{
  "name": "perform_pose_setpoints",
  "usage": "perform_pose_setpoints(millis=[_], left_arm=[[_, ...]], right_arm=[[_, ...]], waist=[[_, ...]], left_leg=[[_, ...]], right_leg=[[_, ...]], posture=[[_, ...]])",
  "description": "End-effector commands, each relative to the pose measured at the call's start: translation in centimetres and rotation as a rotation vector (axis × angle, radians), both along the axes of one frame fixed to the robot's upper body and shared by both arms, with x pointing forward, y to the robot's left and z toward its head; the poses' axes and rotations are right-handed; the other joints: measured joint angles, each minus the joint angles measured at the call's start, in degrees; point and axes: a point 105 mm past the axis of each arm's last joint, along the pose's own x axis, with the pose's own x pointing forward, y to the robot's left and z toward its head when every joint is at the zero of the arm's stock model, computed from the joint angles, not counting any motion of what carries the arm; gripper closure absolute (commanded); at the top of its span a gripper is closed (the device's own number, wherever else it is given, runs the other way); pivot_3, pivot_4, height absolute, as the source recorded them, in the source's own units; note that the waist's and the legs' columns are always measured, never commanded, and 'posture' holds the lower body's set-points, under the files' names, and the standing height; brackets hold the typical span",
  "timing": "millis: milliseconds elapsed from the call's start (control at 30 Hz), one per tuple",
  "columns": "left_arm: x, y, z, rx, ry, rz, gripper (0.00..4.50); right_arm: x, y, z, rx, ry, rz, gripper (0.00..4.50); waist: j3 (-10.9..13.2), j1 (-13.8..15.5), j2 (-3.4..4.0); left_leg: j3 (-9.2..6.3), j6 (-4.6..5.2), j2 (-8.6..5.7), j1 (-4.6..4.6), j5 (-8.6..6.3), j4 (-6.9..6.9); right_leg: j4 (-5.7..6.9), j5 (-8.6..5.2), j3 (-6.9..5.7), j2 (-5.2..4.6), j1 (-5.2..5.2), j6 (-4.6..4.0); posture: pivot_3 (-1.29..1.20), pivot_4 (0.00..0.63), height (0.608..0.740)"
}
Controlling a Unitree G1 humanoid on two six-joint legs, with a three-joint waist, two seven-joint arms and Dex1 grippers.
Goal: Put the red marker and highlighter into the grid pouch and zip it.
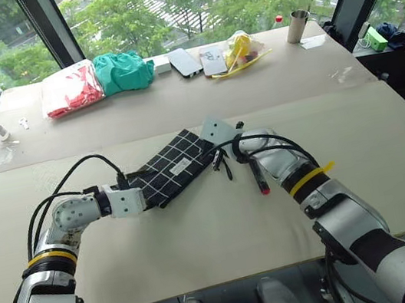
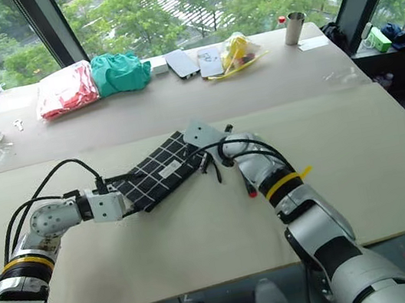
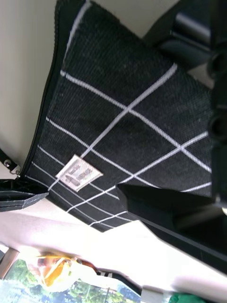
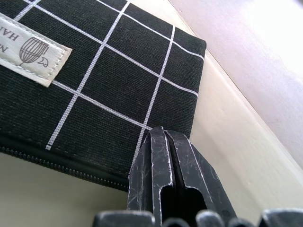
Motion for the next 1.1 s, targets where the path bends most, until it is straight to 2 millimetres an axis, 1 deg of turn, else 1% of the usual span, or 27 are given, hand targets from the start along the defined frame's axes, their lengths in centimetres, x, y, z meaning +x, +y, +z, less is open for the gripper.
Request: perform_pose_setpoints(millis=[33,133,167,200,300,367,433,467,500,533,567,600,633,700,733,767,867,933,967,1033,1100], left_arm=[[-0.2,0.3,-0.1,-0.027,0.043,0.010,2.93],[-0.1,0.2,0.2,-0.062,0.055,0.019,4.11],[-0.1,0.2,0.3,-0.070,0.061,0.021,4.39],[0.0,0.2,0.4,-0.092,0.073,0.027,4.46],[0.2,0.0,0.9,-0.166,0.098,0.045,4.46],[0.1,-0.1,1.3,-0.216,0.124,0.050,4.46],[-0.7,-0.4,1.3,-0.247,0.180,0.011,4.46],[-1.0,-0.5,1.3,-0.252,0.194,-0.005,4.46],[-1.5,-0.4,1.1,-0.253,0.213,-0.020,4.49],[-1.7,-0.3,0.9,-0.246,0.218,-0.023,4.50],[-1.9,-0.2,0.7,-0.239,0.226,-0.023,4.50],[-2.2,0.0,0.6,-0.231,0.232,-0.026,4.50],[-2.3,0.1,0.5,-0.228,0.235,-0.028,4.50],[-2.4,0.2,0.5,-0.227,0.236,-0.023,4.50],[-2.4,0.3,0.5,-0.228,0.236,-0.021,4.50],[-2.4,0.3,0.5,-0.229,0.238,-0.022,4.50],[-2.4,0.1,1.1,-0.268,0.241,-0.029,4.50],[-2.3,-0.2,1.7,-0.315,0.239,-0.032,4.50],[-2.4,-0.4,2.0,-0.334,0.238,-0.035,4.50],[-2.5,-0.5,2.2,-0.360,0.240,-0.041,4.50],[-2.6,-0.6,2.4,-0.382,0.243,-0.044,4.50]], right_arm=[[-0.2,-0.1,0.1,0.005,0.006,0.002,4.50],[-0.2,-0.3,0.1,0.006,0.010,-0.002,4.50],[-0.2,-0.3,0.1,0.007,0.012,-0.003,4.50],[-0.2,-0.4,0.1,0.008,0.012,-0.004,4.50],[-0.3,-0.6,0.3,0.036,0.025,-0.004,4.50],[-0.8,-0.5,0.7,0.104,0.058,0.007,4.50],[-1.5,-0.4,2.8,0.275,0.084,0.028,4.50],[-1.7,-0.6,3.6,0.325,0.077,0.035,4.50],[-1.8,-1.3,5.5,0.455,0.072,0.018,4.21],[-2.5,-1.9,7.0,0.526,0.044,0.043,3.91],[-3.1,-2.5,8.1,0.566,0.028,0.054,3.72],[-4.0,-2.9,9.2,0.593,0.019,0.067,3.34],[-4.8,-3.1,9.7,0.598,0.019,0.085,3.12],[-6.6,-3.6,10.8,0.627,0.036,0.119,2.36],[-7.1,-3.8,11.0,0.633,0.043,0.124,2.10],[-7.6,-4.5,11.5,0.637,0.046,0.118,1.67],[-8.0,-8.0,11.7,0.627,0.087,0.011,0.72],[-8.3,-9.8,10.9,0.589,0.111,-0.051,0.72],[-8.5,-10.4,10.4,0.565,0.124,-0.073,0.72],[-8.9,-10.7,9.2,0.515,0.150,-0.103,0.72],[-9.2,-10.2,7.9,0.492,0.187,-0.127,0.72]], waist=[[0.0,-0.1,0.00],[0.0,-0.1,0.00],[0.0,-0.1,0.00],[0.0,-0.1,0.00],[0.0,0.0,0.00],[0.0,0.0,0.00],[0.0,-0.1,0.00],[0.0,-0.1,0.00],[0.0,-0.2,0.00],[0.0,-0.2,0.00],[0.0,-0.2,0.00],[0.0,-0.1,0.00],[0.0,-0.1,0.00],[0.0,0.0,0.00],[0.0,0.0,0.00],[0.0,0.0,0.00],[0.0,0.1,0.00],[0.0,0.8,0.00],[0.0,1.2,0.00],[0.0,1.4,0.00],[0.0,1.3,0.00]], left_leg=[[0.00,0.00,0.00,-0.01,0.00,0.01],[-0.01,0.03,0.00,-0.03,-0.02,0.04],[-0.02,0.04,0.00,-0.03,-0.03,0.06],[-0.01,0.05,0.00,-0.04,-0.03,0.07],[-0.03,0.06,0.00,-0.08,-0.04,0.09],[-0.06,0.07,0.00,-0.14,-0.04,0.12],[-0.10,0.07,0.00,-0.20,-0.04,0.15],[-0.23,0.07,0.01,-0.28,-0.04,0.15],[-0.26,0.07,0.01,-0.28,-0.04,0.15],[-0.45,0.07,0.00,-0.29,-0.04,0.16],[-0.55,0.07,0.00,-0.37,-0.04,0.16],[-0.60,0.05,-0.02,-0.40,-0.03,0.17],[-0.62,0.04,-0.02,-0.41,-0.03,0.18],[-0.69,0.07,-0.05,-0.45,-0.04,0.18],[-0.72,0.09,-0.05,-0.45,-0.05,0.19],[-0.73,0.11,-0.05,-0.44,-0.07,0.19],[-0.72,0.14,-0.07,-0.38,-0.08,0.19],[-0.73,0.14,-0.10,-0.42,-0.08,0.20],[-0.71,0.14,-0.11,-0.42,-0.08,0.21],[-0.69,0.17,-0.10,-0.41,-0.10,0.21],[-0.66,0.18,-0.09,-0.39,-0.10,0.21]], right_leg=[[0.00,0.00,0.00,0.00,0.00,0.00],[0.00,0.00,0.00,0.00,-0.01,0.00],[0.01,0.00,0.00,0.00,-0.01,0.00],[0.00,0.00,0.00,0.00,-0.01,0.00],[0.00,0.00,0.00,0.00,-0.02,0.00],[0.00,0.00,-0.02,0.00,-0.03,0.00],[0.01,0.00,-0.03,0.00,-0.03,0.00],[0.04,0.00,-0.03,0.00,-0.05,0.00],[0.05,0.00,-0.02,0.00,-0.05,0.00],[0.04,0.00,-0.02,0.00,-0.06,0.00],[0.03,0.00,-0.03,0.00,-0.07,0.00],[0.03,0.00,-0.03,-0.01,-0.08,0.00],[0.02,0.00,-0.04,-0.01,-0.08,0.00],[0.00,0.00,-0.08,-0.01,-0.09,0.00],[-0.01,0.00,-0.11,-0.01,-0.08,0.00],[-0.02,0.00,-0.13,-0.01,-0.07,0.00],[-0.04,0.00,-0.12,0.00,-0.07,0.00],[-0.04,0.00,-0.12,-0.01,-0.07,0.00],[-0.04,0.00,-0.12,-0.02,-0.04,0.00],[-0.06,0.00,-0.12,-0.01,-0.03,0.00],[-0.06,0.00,-0.13,0.00,-0.03,0.00]], posture=[[0.00,0.150,0.740],[0.00,0.150,0.740],[0.00,0.150,0.740],[0.00,0.150,0.740],[0.00,0.150,0.740],[0.00,0.150,0.740],[0.00,0.150,0.740],[0.00,0.150,0.740],[0.00,0.150,0.740],[0.00,0.150,0.740],[0.00,0.150,0.740],[0.00,0.150,0.740],[0.00,0.150,0.740],[0.00,0.150,0.740],[0.00,0.150,0.740],[0.00,0.150,0.740],[0.00,0.150,0.740],[0.00,0.150,0.740],[0.00,0.150,0.740],[0.00,0.150,0.740],[0.00,0.150,0.740]])
